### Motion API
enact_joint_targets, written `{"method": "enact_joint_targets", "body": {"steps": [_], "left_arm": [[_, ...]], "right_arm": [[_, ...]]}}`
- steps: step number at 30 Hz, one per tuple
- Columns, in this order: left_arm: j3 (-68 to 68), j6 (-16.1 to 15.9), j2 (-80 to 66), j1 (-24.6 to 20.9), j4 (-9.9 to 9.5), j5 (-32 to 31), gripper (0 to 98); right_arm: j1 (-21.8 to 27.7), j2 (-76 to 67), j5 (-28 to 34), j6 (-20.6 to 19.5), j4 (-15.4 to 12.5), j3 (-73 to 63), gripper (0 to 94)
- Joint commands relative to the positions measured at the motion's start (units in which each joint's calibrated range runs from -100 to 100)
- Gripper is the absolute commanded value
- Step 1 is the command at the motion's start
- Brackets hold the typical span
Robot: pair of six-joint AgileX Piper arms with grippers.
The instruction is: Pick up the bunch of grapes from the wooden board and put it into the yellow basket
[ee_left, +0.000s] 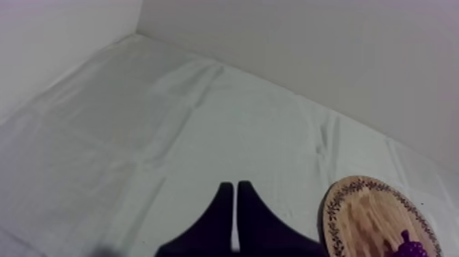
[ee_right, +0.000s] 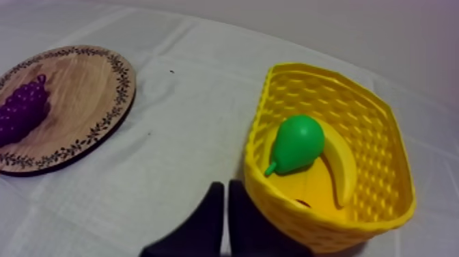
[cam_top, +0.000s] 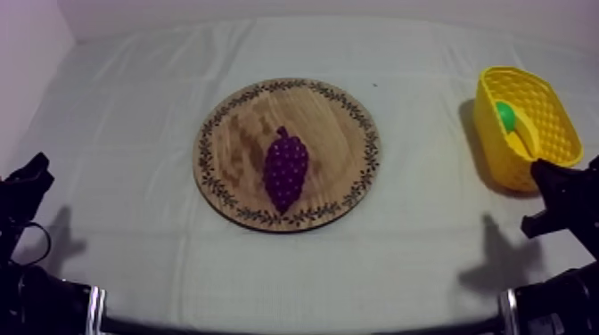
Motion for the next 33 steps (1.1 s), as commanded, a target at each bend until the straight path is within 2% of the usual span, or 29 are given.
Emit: {"method": "enact_joint_targets", "body": {"steps": [1, 14, 24, 26, 30, 33], "left_arm": [[0.0, 0.0, 0.0, 0.0, 0.01, 0.0, 0.0], [0.0, 0.0, 0.0, 0.0, 0.01, 0.0, 0.0], [0.0, 0.0, 0.0, 0.0, 0.01, 0.0, 0.0], [0.0, 0.0, 0.0, 0.0, 0.01, 0.0, 0.0], [0.0, 0.0, 0.0, 0.0, 0.01, 0.0, 0.0], [0.0, 0.0, 0.0, 0.0, 0.01, 0.0, 0.0]], "right_arm": [[0.0, 0.0, 0.0, 0.0, 0.0, 0.0, 0.4], [-1.2, 0.0, 0.0, 0.1, 0.0, 0.0, 0.4], [-10.2, 0.2, 2.9, -3.5, 0.3, -1.6, 0.6], [-12.6, 1.5, 3.3, -5.6, 2.0, -2.7, 0.6], [-17.5, 9.1, 6.5, -11.6, 7.4, -8.7, 0.6], [-20.7, 17.4, 11.6, -14.4, 9.2, -17.6, 0.5]]}}
